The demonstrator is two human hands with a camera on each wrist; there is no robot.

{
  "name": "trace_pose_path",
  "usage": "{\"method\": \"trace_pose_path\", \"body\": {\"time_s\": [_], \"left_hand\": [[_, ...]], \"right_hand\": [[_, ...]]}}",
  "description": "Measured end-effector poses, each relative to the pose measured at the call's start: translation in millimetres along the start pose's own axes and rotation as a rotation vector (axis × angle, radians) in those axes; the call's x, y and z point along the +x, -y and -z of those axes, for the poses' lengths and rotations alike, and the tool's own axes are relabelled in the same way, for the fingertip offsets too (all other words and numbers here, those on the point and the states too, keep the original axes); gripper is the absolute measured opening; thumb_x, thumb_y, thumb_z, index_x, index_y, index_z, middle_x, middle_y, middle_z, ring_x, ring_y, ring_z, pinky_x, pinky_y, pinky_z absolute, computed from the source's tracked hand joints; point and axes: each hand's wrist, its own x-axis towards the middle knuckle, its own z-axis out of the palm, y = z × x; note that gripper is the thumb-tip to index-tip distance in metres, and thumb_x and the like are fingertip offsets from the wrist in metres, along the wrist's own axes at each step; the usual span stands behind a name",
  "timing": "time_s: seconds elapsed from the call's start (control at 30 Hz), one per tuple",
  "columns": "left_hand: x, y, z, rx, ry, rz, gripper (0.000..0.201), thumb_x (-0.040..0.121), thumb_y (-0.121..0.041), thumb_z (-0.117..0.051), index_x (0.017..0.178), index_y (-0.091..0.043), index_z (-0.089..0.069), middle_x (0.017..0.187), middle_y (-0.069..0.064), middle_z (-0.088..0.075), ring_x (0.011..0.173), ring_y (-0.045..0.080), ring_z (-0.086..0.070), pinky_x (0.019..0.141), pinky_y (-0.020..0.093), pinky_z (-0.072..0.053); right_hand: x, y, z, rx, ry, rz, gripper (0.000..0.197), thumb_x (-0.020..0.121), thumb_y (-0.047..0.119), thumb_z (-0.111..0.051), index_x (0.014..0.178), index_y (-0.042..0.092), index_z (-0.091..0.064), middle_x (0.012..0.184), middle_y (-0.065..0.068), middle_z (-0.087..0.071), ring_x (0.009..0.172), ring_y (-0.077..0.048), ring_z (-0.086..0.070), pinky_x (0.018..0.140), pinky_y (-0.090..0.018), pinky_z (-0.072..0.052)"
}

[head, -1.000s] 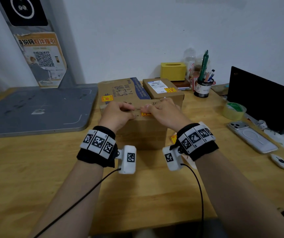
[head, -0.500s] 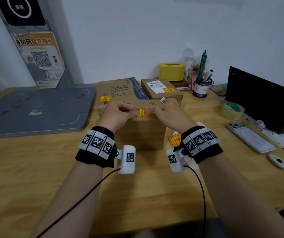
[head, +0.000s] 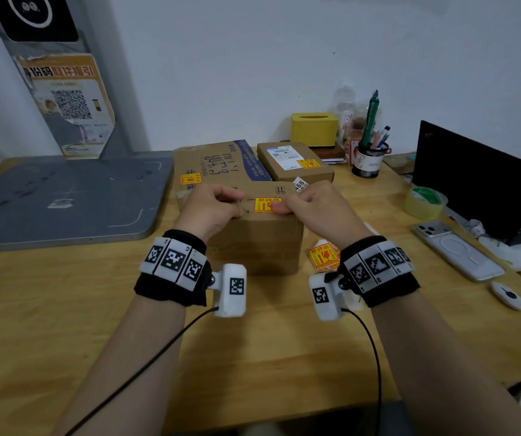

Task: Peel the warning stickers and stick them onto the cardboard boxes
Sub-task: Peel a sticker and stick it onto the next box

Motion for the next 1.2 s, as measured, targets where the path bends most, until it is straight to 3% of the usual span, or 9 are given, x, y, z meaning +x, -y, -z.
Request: {"method": "trace_pose_path", "body": {"time_s": [0.1, 0.2, 0.37, 0.47, 0.63, 0.73, 0.8, 0.97, 1.2], "left_hand": [[1, 0, -1, -0.003, 0.007, -0.008, 0.026, 0.082, -0.006, -0.076, 0.091, -0.03, -0.072, 0.093, -0.018, -0.057, 0.106, 0.015, -0.052, 0.1, 0.032, -0.045], [1, 1, -1, -0.017, 0.007, -0.011, 0.025, 0.083, -0.006, -0.076, 0.092, -0.028, -0.073, 0.093, -0.018, -0.058, 0.106, 0.014, -0.052, 0.099, 0.032, -0.045], [1, 3, -1, -0.037, -0.002, -0.011, 0.022, 0.083, -0.006, -0.076, 0.095, -0.024, -0.074, 0.095, -0.015, -0.058, 0.108, 0.015, -0.052, 0.098, 0.03, -0.044], [2, 4, -1, -0.005, -0.01, -0.009, 0.019, 0.083, -0.009, -0.077, 0.089, -0.026, -0.073, 0.097, -0.012, -0.06, 0.11, 0.016, -0.052, 0.102, 0.034, -0.044], [-2, 3, -3, -0.017, -0.017, -0.017, 0.018, 0.085, -0.01, -0.076, 0.097, -0.022, -0.074, 0.101, -0.01, -0.06, 0.109, 0.016, -0.053, 0.099, 0.032, -0.044], [-8, 5, -2, -0.042, -0.032, -0.04, 0.027, 0.085, -0.01, -0.076, 0.11, -0.02, -0.072, 0.113, -0.007, -0.06, 0.112, 0.014, -0.053, 0.094, 0.028, -0.043], [-10, 10, 3, -0.064, -0.061, -0.035, 0.042, 0.082, -0.012, -0.079, 0.121, -0.021, -0.065, 0.123, -0.006, -0.057, 0.116, 0.013, -0.051, 0.097, 0.03, -0.044], [-13, 27, 16, -0.168, -0.068, 0.084, 0.065, 0.082, -0.018, -0.079, 0.14, -0.014, -0.051, 0.132, -0.004, -0.06, 0.121, 0.018, -0.057, 0.106, 0.042, -0.047], [-8, 22, 10, -0.204, -0.1, 0.127, 0.068, 0.082, -0.021, -0.08, 0.143, -0.013, -0.048, 0.136, 0.003, -0.061, 0.12, 0.022, -0.06, 0.105, 0.046, -0.049]], "right_hand": [[-5, -10, 1, 0.107, -0.006, 0.033, 0.045, 0.09, 0.044, -0.069, 0.076, 0.003, -0.081, 0.069, -0.006, -0.075, 0.074, 0.001, -0.06, 0.071, -0.017, -0.044], [1, -11, -6, 0.13, -0.027, -0.01, 0.039, 0.096, 0.042, -0.059, 0.08, 0.018, -0.085, 0.084, 0.03, -0.076, 0.109, -0.006, -0.063, 0.094, -0.032, -0.051], [5, -4, -5, 0.028, -0.03, -0.035, 0.054, 0.095, 0.052, -0.063, 0.066, 0.009, -0.079, 0.045, 0.015, -0.059, 0.073, -0.006, -0.046, 0.063, -0.028, -0.035], [-4, -1, 2, 0.0, -0.039, 0.015, 0.053, 0.092, 0.046, -0.069, 0.068, 0.0, -0.077, 0.044, 0.0, -0.054, 0.06, -0.004, -0.043, 0.055, -0.022, -0.031], [-19, 2, 9, 0.039, -0.027, 0.01, 0.045, 0.095, 0.033, -0.06, 0.096, -0.01, -0.076, 0.074, 0.024, -0.076, 0.079, 0.004, -0.07, 0.064, -0.011, -0.051], [-30, 2, 7, 0.168, -0.031, -0.016, 0.018, 0.091, 0.033, -0.073, 0.085, 0.02, -0.085, 0.071, 0.022, -0.071, 0.074, -0.006, -0.069, 0.075, -0.026, -0.056], [-35, 2, 6, 0.255, -0.052, -0.033, 0.027, 0.083, 0.035, -0.083, 0.11, 0.032, -0.08, 0.104, 0.017, -0.075, 0.098, -0.004, -0.069, 0.091, -0.036, -0.059], [-40, 3, 9, 0.325, 0.1, -0.227, 0.077, 0.083, 0.038, -0.084, 0.151, 0.031, -0.049, 0.148, 0.004, -0.058, 0.106, -0.027, -0.07, 0.06, -0.036, -0.062], [-20, 18, 12, 0.365, 0.145, -0.267, 0.057, 0.095, 0.024, -0.072, 0.148, 0.029, -0.053, 0.152, 0.004, -0.055, 0.115, -0.026, -0.066, 0.061, -0.036, -0.064]]}}
